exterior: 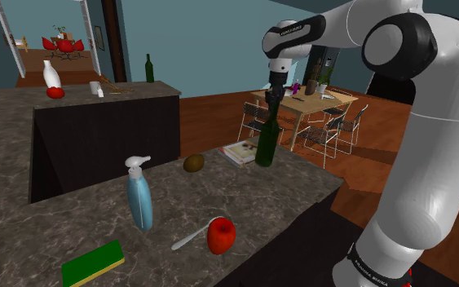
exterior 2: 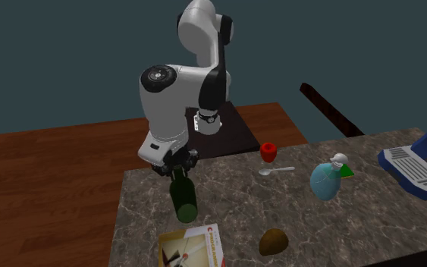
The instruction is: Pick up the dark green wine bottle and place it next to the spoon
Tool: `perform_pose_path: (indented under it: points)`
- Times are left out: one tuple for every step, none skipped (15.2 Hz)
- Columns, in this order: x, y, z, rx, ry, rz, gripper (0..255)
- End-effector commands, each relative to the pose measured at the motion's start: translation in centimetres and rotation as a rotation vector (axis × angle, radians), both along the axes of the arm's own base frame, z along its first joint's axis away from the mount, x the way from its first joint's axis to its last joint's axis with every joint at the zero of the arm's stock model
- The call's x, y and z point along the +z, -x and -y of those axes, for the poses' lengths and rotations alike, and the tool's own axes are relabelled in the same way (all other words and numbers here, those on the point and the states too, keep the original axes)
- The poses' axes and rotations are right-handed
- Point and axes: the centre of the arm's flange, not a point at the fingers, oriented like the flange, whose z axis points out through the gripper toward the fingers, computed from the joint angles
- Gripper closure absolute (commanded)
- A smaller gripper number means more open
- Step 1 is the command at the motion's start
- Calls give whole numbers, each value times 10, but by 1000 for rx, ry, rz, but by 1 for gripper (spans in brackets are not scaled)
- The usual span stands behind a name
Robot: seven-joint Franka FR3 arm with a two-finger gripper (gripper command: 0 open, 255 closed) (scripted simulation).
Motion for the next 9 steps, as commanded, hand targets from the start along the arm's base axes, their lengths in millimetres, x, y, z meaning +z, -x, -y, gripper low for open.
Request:
perform_pose_path:
  points:
    - [10,1,0,0,0,0,255]
    - [16,1,0,0,0,0,255]
    - [21,1,0,0,0,0,255]
    - [26,1,0,0,0,0,255]
    - [32,1,0,0,0,0,255]
    - [37,1,0,0,0,0,255]
    - [42,1,0,0,0,0,255]
    - [47,1,0,0,0,0,255]
    - [47,1,0,0,0,0,255]
